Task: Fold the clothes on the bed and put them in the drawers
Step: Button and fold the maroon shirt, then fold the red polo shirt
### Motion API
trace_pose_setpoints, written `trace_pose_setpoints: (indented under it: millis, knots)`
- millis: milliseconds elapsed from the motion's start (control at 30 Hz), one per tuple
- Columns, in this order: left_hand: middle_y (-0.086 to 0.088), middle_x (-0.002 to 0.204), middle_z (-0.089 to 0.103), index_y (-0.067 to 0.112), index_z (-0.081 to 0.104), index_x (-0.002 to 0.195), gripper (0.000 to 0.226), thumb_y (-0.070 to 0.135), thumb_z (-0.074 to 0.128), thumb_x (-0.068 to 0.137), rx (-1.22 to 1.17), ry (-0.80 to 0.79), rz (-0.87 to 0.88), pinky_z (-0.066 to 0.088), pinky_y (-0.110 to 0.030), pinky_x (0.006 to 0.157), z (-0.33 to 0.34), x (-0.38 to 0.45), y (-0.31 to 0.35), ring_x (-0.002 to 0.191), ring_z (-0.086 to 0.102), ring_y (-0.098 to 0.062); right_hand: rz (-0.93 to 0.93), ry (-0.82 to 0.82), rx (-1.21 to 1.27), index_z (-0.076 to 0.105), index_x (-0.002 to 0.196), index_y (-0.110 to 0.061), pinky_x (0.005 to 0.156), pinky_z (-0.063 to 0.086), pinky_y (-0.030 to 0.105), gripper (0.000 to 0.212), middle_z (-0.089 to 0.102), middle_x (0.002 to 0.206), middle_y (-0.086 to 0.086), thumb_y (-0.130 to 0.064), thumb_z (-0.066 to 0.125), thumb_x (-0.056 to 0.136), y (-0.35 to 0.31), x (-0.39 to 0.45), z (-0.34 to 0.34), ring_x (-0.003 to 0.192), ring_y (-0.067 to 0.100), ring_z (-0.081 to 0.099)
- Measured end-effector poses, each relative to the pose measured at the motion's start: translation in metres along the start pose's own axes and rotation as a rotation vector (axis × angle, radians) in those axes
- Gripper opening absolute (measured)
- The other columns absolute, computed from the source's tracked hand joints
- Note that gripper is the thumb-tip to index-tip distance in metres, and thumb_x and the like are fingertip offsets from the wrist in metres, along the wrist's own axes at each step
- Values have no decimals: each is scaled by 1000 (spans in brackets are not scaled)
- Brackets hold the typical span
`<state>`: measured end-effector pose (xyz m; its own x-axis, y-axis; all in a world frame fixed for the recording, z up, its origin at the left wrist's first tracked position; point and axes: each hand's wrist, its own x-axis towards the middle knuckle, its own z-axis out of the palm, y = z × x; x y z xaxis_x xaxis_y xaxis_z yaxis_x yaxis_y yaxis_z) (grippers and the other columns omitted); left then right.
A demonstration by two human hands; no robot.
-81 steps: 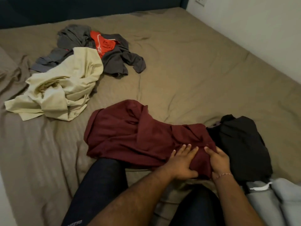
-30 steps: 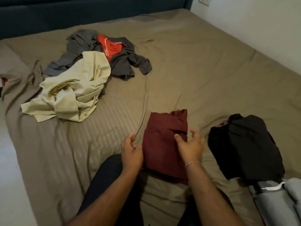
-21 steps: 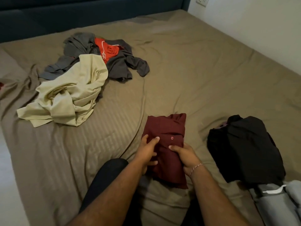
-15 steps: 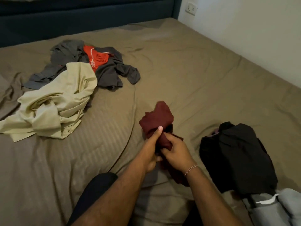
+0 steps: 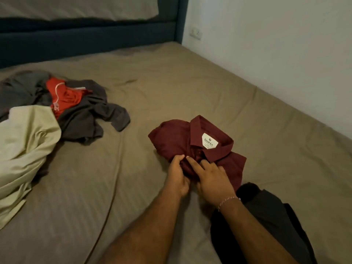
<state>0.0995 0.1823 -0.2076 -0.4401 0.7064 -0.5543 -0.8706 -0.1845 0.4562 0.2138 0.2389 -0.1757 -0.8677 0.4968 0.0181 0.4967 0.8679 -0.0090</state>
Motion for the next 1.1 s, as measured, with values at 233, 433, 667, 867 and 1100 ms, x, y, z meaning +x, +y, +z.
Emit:
trace_pose_setpoints:
  millis: [233, 433, 667, 867, 1100]
  knots:
    - [-7, 110, 64, 16, 46, 145, 47, 0, 54, 102, 431, 410, 291, 54, -36, 77, -103, 19, 17, 92, 64, -19, -79, -146, 157, 40, 153, -29, 83, 47, 41, 70, 54, 128, -3, -33, 57, 86, -43, 11, 62, 107, 22, 55]
    - [1, 142, 39, 11, 44, 151, 66, 9, 67, 90, 1245, 572, 809, 48, -36, 107, -190, 5, 152, 124, 56, -24, -245, -140, 519, 41, 154, -22, 105, 46, 40, 75, 49, 141, 2, -31, 70, 86, -144, 124, 69, 127, 23, 49]
    - [-13, 174, 4, 27, 25, 165, 92, 49, 70, 88, 1975, 524, 920, 26, -48, 125, -271, 70, 322, 159, 15, -35, -308, -116, 644, 15, 165, -24, 126, 22, 46, 96, 16, 171, 6, -37, 71, 88, -258, 280, 118, 156, 28, 17]
    - [-20, 171, 17, 15, 41, 159, 90, 58, 70, 86, 1920, 461, 1110, 17, -55, 127, -324, 159, 361, 159, 14, -38, -315, 47, 462, 35, 160, -17, 113, 33, 54, 86, 38, 161, 14, -47, 48, 80, -304, 389, 179, 141, 37, 43]
    - [-22, 162, 35, 11, 56, 147, 65, 50, 58, 95, 1797, 433, 1150, 19, -51, 126, -344, 179, 344, 156, 24, -37, -298, 22, 293, 35, 154, -15, 107, 30, 53, 84, 45, 150, 20, -53, 43, 79, -305, 387, 217, 128, 40, 46]
